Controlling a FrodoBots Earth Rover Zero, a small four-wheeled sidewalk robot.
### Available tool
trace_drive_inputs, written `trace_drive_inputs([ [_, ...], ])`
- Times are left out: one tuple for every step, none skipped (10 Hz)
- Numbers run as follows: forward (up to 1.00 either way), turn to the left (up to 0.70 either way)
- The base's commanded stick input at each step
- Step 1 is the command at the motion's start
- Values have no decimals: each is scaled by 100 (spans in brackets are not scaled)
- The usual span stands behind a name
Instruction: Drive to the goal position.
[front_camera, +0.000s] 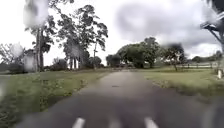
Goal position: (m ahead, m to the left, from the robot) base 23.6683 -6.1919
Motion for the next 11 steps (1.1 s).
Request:
trace_drive_inputs([
  [100,0],
  [100,0],
  [100,0],
  [100,0],
  [100,-20],
  [100,-40],
  [100,-40],
  [100,-40],
  [100,-40],
  [100,-40],
  [100,-40],
])
